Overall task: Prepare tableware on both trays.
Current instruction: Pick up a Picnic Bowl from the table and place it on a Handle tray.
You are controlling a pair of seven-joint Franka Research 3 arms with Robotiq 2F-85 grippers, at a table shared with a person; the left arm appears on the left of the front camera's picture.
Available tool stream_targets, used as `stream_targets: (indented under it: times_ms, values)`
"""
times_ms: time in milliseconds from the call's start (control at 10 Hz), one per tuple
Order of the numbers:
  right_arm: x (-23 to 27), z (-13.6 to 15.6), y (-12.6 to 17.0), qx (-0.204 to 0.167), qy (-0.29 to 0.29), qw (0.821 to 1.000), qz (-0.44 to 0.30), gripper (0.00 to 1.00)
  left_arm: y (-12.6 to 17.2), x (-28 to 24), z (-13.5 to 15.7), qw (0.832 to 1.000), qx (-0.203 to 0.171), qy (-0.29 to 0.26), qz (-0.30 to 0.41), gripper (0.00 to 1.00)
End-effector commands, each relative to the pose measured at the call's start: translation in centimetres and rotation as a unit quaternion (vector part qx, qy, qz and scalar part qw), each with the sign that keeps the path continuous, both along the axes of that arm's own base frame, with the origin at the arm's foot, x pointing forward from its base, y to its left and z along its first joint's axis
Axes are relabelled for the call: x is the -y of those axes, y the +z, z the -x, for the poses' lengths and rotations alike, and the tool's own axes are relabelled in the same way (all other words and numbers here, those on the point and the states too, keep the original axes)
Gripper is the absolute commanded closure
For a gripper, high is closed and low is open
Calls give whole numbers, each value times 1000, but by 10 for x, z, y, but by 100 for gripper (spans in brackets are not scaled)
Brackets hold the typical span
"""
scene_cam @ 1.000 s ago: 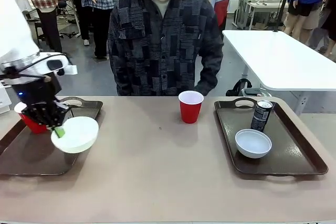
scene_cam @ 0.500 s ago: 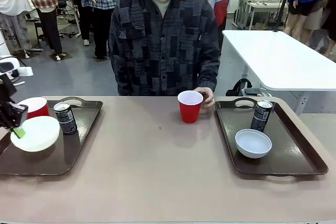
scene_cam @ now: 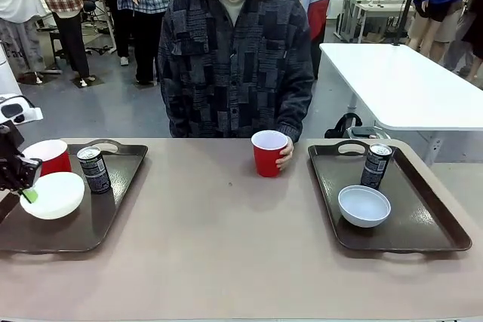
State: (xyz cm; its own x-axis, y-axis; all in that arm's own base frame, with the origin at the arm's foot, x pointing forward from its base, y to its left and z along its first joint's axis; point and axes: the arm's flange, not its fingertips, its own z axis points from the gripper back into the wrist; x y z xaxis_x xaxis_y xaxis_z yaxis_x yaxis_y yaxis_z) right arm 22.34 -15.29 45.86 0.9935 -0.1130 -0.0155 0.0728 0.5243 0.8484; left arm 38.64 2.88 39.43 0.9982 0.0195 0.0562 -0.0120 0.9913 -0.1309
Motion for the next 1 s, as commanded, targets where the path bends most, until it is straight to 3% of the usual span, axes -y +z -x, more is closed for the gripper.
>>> stream_targets:
  times_ms: [0, 200, 600, 700, 800, 900]
  values:
    - [0, -1, 1, 11, 1, 1000, -12, 0, -29, 7, -2, 1000, 4, 29, -8, 100]
    - [0, -1, 1, 11, 1, 1000, -12, 0, -46, 9, -8, 999, -6, 36, -11, 100]
    - [0, -1, 1, 11, 1, 1000, -12, 0, -52, 13, -11, 999, -9, 41, -19, 100]
    - [0, -1, 1, 11, 1, 1000, -12, 0, -52, 13, -11, 999, -13, 42, -18, 54]
    - [0, -1, 1, 11, 1, 1000, -12, 0, -51, 14, -10, 999, -14, 41, -15, 36]
    - [0, -1, 1, 11, 1, 1000, -12, 0, -50, 13, -11, 999, -14, 42, -13, 34]
